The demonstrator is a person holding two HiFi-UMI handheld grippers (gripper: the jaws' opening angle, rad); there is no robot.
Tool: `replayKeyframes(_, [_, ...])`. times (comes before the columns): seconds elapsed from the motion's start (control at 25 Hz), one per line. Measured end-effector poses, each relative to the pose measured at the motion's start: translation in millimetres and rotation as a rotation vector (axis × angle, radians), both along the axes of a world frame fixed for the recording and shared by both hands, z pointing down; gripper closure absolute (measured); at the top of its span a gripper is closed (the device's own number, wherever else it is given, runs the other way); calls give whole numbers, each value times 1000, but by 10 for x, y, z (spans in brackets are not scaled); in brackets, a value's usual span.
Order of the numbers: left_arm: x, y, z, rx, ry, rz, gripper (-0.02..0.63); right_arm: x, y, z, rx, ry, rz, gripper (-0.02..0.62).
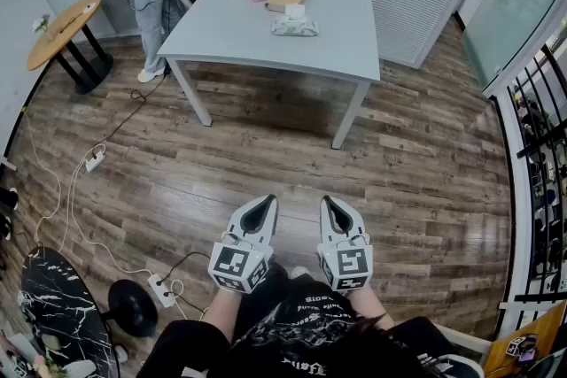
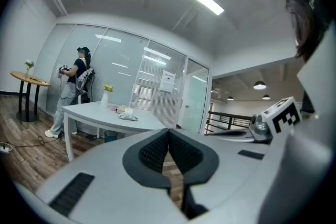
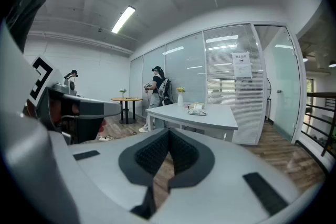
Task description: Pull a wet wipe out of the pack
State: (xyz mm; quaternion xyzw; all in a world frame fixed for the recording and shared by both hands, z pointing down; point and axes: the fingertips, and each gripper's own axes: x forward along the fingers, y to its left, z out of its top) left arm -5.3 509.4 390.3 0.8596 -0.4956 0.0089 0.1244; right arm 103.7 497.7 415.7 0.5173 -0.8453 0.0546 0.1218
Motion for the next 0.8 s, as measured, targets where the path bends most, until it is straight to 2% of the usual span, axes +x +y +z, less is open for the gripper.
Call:
replayKeyframes(0.24, [-167,-159,-1,7,-3,37,598,-191,-143,37,-5,8,31,597])
replayKeyframes(0.48, [-455,-395,33,3,1,62,598,-330,-425,-18,10,-25,85,597])
replayKeyframes(0.64, [-631,-525,109,-7,-5,87,598,-538,-507,-2,29,-37,79,597])
replayKeyframes(0.8, [-760,-660,145,-19,-5,85,598,-707,-597,54,18,5,60,597])
